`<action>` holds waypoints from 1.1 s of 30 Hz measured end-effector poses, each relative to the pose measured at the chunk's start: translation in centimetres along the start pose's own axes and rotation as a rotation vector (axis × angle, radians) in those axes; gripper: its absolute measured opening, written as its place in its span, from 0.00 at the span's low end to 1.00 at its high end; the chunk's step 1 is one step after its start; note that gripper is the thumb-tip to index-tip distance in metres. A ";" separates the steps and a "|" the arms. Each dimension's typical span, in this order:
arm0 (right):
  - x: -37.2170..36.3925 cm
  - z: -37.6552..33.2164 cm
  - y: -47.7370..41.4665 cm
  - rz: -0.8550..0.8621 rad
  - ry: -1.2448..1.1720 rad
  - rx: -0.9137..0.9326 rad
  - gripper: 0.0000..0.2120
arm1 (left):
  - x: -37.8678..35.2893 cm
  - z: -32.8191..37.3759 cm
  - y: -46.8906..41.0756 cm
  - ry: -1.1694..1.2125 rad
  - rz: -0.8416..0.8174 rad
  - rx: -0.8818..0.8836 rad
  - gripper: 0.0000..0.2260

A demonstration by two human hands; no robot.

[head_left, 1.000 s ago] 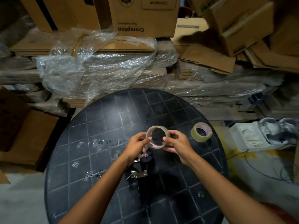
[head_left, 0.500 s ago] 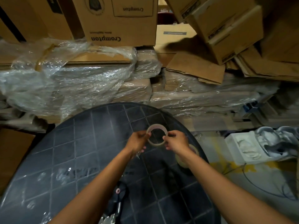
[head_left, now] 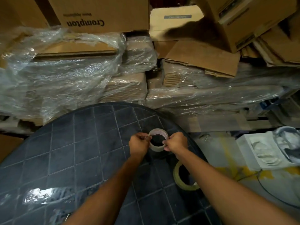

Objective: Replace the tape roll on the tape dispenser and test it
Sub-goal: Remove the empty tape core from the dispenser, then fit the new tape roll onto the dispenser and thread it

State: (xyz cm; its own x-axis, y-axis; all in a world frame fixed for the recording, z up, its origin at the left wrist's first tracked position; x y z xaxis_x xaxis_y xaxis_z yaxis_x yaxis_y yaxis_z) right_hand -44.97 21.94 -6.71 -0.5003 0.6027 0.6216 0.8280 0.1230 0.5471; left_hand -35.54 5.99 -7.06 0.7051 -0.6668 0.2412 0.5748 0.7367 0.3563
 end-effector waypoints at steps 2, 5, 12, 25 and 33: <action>0.0 0.2 -0.1 -0.019 -0.045 -0.027 0.08 | -0.2 0.3 -0.1 -0.046 0.017 -0.010 0.02; -0.1 0.3 0.2 -0.001 -0.007 0.001 0.08 | -0.2 0.5 -0.2 -0.094 -0.050 0.063 0.06; 0.6 -0.2 6.5 0.235 0.120 0.184 0.16 | 5.2 2.8 3.7 -0.190 -0.200 -0.160 0.12; -14.9 3.4 26.2 0.004 -0.026 0.276 0.07 | 31.3 -8.6 19.5 -0.531 0.291 -0.269 0.10; -21.8 7.0 36.3 -0.339 0.332 0.130 0.31 | 34.1 -15.3 22.3 -0.204 -0.042 0.044 0.15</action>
State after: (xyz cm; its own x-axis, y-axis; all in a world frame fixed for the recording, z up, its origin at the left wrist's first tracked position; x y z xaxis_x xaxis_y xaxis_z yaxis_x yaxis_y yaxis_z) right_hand -2.18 18.81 -4.34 -0.7835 0.2304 0.5772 0.6185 0.3788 0.6884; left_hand 7.65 1.41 -4.70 0.5797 -0.7091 0.4015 0.5800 0.7051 0.4079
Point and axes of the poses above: each hand's wrist, its own y-axis away from the middle knuckle, its own x-axis out of the back of the hand, z = x × y, the point moved 6 cm from there along -y, towards the middle knuckle, and after that the axes turned 11 degrees about y, right-handed, at the moved point
